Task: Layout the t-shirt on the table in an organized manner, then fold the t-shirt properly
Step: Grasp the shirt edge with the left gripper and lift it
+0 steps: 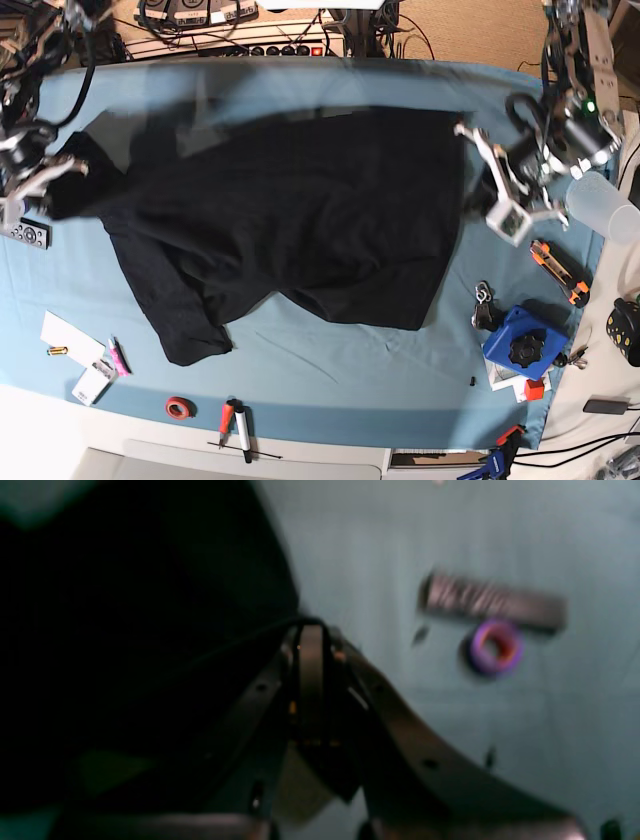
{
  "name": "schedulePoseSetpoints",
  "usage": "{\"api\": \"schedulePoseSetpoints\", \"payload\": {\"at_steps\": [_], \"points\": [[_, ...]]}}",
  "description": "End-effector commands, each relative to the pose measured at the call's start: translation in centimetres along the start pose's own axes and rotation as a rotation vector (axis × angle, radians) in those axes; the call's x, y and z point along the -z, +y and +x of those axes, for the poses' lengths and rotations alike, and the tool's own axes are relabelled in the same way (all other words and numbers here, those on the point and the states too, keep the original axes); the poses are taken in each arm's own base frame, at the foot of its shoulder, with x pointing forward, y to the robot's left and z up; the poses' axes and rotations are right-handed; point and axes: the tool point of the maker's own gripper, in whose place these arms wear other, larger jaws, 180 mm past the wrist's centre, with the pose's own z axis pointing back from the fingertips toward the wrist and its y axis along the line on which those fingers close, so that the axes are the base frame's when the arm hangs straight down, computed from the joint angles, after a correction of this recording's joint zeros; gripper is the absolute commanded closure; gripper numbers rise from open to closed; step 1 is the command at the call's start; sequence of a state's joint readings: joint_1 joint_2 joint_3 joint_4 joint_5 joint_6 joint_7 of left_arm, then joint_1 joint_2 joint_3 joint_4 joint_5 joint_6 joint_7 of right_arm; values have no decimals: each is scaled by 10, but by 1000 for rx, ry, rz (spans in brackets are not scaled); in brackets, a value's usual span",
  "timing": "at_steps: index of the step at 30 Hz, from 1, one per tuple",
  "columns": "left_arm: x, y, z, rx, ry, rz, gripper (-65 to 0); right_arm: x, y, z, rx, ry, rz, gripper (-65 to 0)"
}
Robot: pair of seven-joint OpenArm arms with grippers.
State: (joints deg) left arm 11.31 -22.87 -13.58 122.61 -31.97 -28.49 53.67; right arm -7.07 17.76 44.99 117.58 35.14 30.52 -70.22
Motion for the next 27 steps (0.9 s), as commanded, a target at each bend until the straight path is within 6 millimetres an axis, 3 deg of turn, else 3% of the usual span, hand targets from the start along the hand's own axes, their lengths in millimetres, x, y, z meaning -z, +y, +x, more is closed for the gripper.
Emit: {"api": "schedulePoseSetpoints", "payload": {"at_steps": [1, 4, 6, 9, 11, 16, 22, 27], "points": [[-2, 4, 9, 13, -29, 12, 0, -3, -6, 18, -18, -59, -22, 0], [-2, 0, 1, 13, -3, -6, 0, -3, -7, 21, -19, -65, -28, 0], [-4, -17, -12, 32, 36, -80, 0, -4, -7, 16, -21, -48, -28, 0], [-11, -48, -26, 53, 39, -211, -201, -4, -7, 11, -23, -33, -26, 0], [-15, -61, -36, 42, 51, -253, -271, -4, -7, 11, -24, -32, -26, 0], [-13, -74, -73, 155, 169, -217, -271, -4, -7, 11, -23, -32, -26, 0], [3, -111, -84, 417, 195, -254, -271, -4, -7, 11, -23, -31, -26, 0], [5, -119, -100, 630, 258, -244, -271, -4, -12, 7, -35, -12, -55, 0]]}}
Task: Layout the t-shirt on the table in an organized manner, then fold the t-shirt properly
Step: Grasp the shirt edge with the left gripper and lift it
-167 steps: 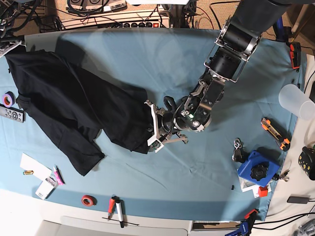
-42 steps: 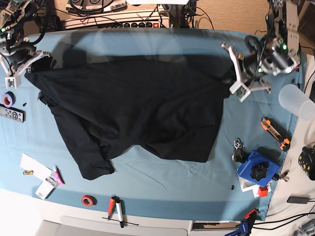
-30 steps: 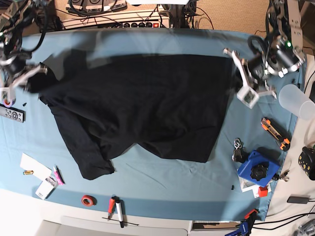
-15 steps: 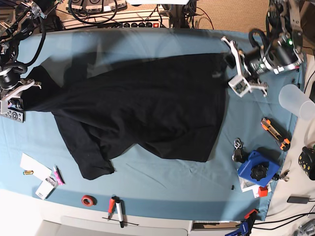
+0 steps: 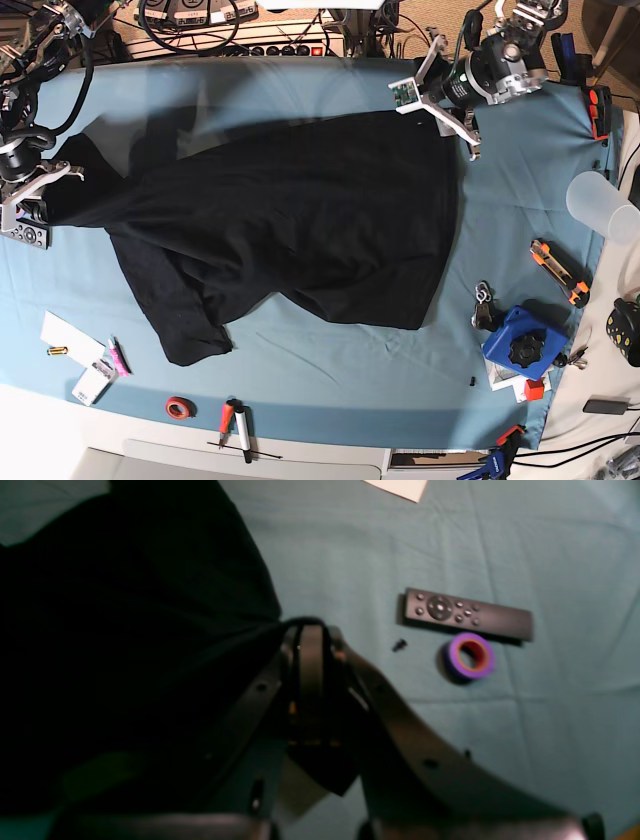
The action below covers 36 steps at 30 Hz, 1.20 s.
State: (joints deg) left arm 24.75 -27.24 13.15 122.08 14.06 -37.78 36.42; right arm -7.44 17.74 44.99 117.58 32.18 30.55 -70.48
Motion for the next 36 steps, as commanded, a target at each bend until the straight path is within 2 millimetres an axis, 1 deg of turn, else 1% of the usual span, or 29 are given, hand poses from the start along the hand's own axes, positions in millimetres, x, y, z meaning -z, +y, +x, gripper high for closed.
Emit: {"api": "schedulePoseSetpoints", "payload": {"at_steps": [1, 5, 10, 13, 14, 16, 18, 20, 24, 27, 29, 31, 33, 34, 36], "points": [[-2, 2, 5, 19, -19, 12, -271, -4, -7, 14, -20, -43, -26, 0], [7, 4, -6, 35, 25, 59, -271, -4, -7, 13, -21, -42, -29, 0], [27, 0, -36, 21, 107, 20, -271, -4, -7, 14, -21, -42, -29, 0], [32, 12, -44, -12, 129, 68, -264, -4, -7, 14, -21, -42, -29, 0], [32, 15, -43, -12, 128, 75, -246, -4, -7, 14, -21, -43, -29, 0], [32, 18, -42, -11, 124, 81, -188, -4, -7, 14, -21, -44, -29, 0], [33, 20, -41, -16, 120, 81, -102, -4, -7, 14, -21, -45, -29, 0], [33, 20, -42, -41, 126, 75, 0, -4, -7, 14, -21, -44, -29, 0], [30, 31, -50, -162, 168, 148, 0, -4, -7, 15, -21, -49, -29, 0], [20, 48, -58, -240, 227, 251, 0, -4, -7, 17, -20, -60, -29, 0], [9, 60, -53, -278, 230, 314, 0, -5, -7, 21, -17, -83, -23, 0], [-5, 70, -40, -299, 211, 363, 0, -8, -2, 25, 12, -107, 14, 0], [-24, 80, -25, -327, 184, 417, 0, -15, 1, 28, 66, -132, 69, 0], [-35, 84, -17, -336, 169, 446, 0, -20, -1, 29, 89, -147, 84, 0], [-58, 92, 0, -324, 123, 517, 0, -32, -10, 33, 100, -184, 82, 0]]}}
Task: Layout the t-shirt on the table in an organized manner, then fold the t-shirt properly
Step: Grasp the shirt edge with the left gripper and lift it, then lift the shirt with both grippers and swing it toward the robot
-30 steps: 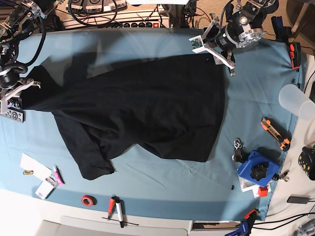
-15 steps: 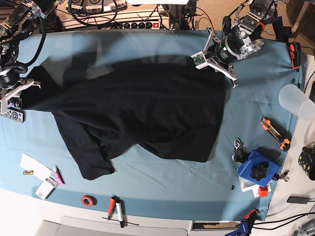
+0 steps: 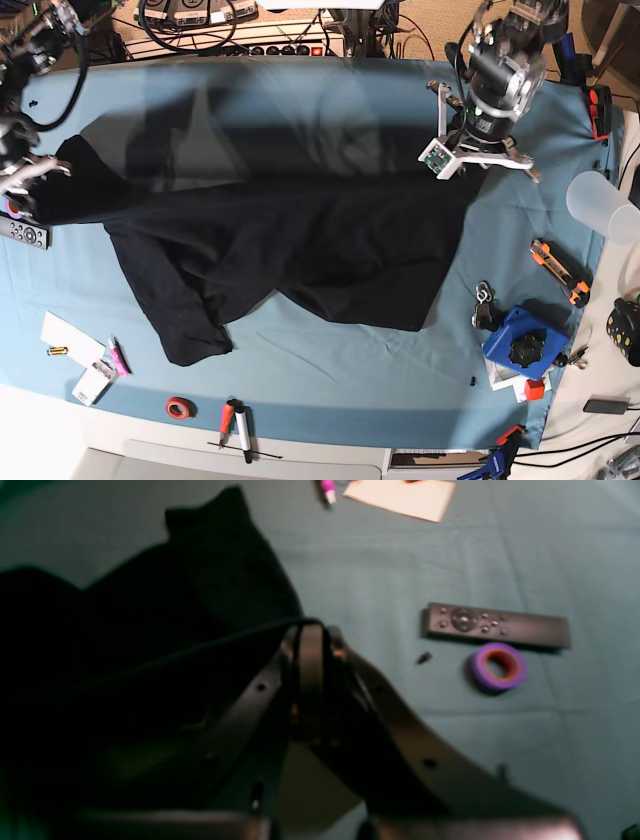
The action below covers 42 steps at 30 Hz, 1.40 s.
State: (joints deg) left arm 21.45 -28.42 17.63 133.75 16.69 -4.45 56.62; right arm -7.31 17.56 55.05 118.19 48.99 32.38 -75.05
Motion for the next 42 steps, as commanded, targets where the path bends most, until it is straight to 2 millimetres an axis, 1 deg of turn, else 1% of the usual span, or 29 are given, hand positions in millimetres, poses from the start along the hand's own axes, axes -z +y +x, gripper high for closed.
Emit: {"api": "schedulePoseSetpoints", "payload": {"at_steps": [1, 2, 3, 5, 7, 9, 12, 14, 16, 18, 20, 22, 25, 28, 31, 33, 35, 37, 39, 40, 42], "points": [[-6, 5, -2, 6, 1, 30, 0, -11, -5, 23, -20, -89, -9, 0], [-8, 4, -6, 7, 15, 37, 0, -18, -9, 27, -14, -118, -13, 0], [-9, 4, -7, 1, 9, 48, 0, -24, -14, 30, -12, -142, -21, 0], [-9, 4, -2, -4, -14, 56, 0, -30, -20, 33, -13, -161, -37, 0], [-9, -1, 3, -23, -26, 41, 0, -28, -20, 32, -16, -152, -38, 0], [-8, 1, 15, -46, -81, 47, 0, -20, -12, 30, -31, -135, -17, 0], [-6, 13, 36, -94, -164, 77, 0, 3, 7, 26, -78, -100, 30, 0], [-4, 27, 50, -134, -219, 94, 0, 22, 20, 26, -108, -86, 53, 0], [-3, 44, 64, -162, -277, 121, 0, 44, 29, 29, -117, -80, 63, 0], [15, 50, 64, -164, -278, 107, 0, 68, 34, 35, -113, -74, 72, 0], [39, 55, 64, -176, -275, 76, 0, 94, 37, 45, -104, -72, 95, 0], [65, 66, 65, -175, -263, 72, 0, 122, 38, 61, -78, -81, 118, 0], [98, 100, 76, -181, -262, 114, 0, 162, 34, 93, -36, -83, 141, 0], [127, 135, 98, -196, -272, 98, 0, 194, 33, 132, 20, -89, 181, 0], [149, 179, 123, -214, -296, 99, 0, 214, 37, 178, 77, -109, 224, 0], [157, 215, 142, -230, -311, 122, 0, 218, 39, 216, 84, -156, 231, 0], [157, 251, 162, -245, -325, 144, 0, 211, 41, 260, 71, -222, 230, 0], [149, 285, 185, -272, -351, 170, 0, 195, 43, 307, 50, -297, 234, 0], [134, 316, 206, -293, -373, 198, 0, 173, 45, 350, 27, -369, 234, 0], [125, 329, 216, -302, -384, 210, 0, 172, 46, 350, 20, -356, 234, 0], [107, 350, 231, -317, -397, 224, 0, 174, 47, 344, 21, -321, 241, 0]]}}
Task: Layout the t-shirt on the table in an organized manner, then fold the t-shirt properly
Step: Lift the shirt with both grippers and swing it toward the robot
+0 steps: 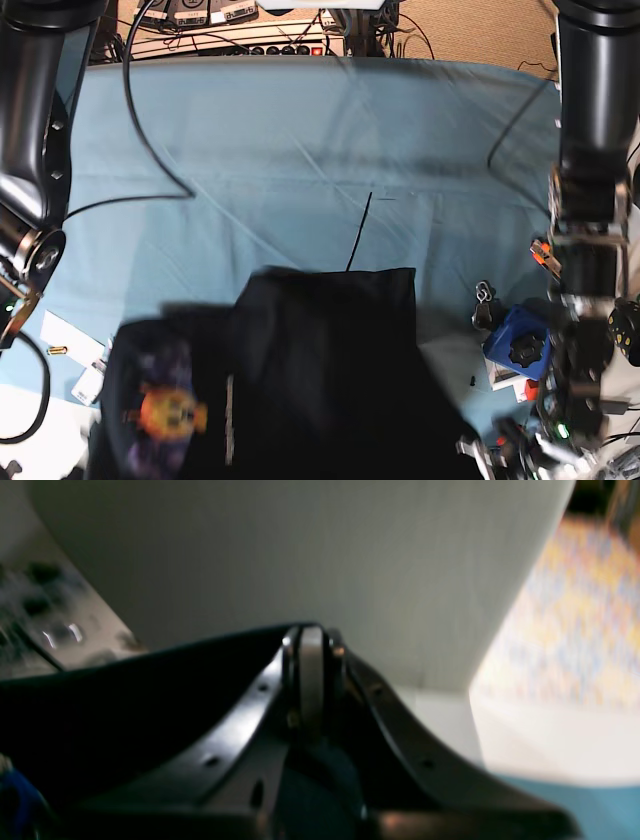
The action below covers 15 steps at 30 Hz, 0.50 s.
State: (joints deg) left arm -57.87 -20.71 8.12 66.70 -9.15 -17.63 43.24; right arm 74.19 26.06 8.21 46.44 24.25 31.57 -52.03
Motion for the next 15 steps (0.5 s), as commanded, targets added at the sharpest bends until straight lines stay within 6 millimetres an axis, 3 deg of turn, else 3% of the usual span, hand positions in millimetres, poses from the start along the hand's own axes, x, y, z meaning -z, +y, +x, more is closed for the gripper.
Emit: {"api": "schedulePoseSetpoints", "payload": {"at_steps": [1, 5, 15], "points": [[-12, 27, 33, 3, -57, 53, 0, -4, -4, 4, 1, 5, -10, 0], [-22, 36, 48, -31, -42, 23, 0, -8, -3, -9, 29, 77, 18, 0], [-16, 21, 7, -46, 44, -35, 0, -32, -32, -4, 55, 70, -6, 0]]}}
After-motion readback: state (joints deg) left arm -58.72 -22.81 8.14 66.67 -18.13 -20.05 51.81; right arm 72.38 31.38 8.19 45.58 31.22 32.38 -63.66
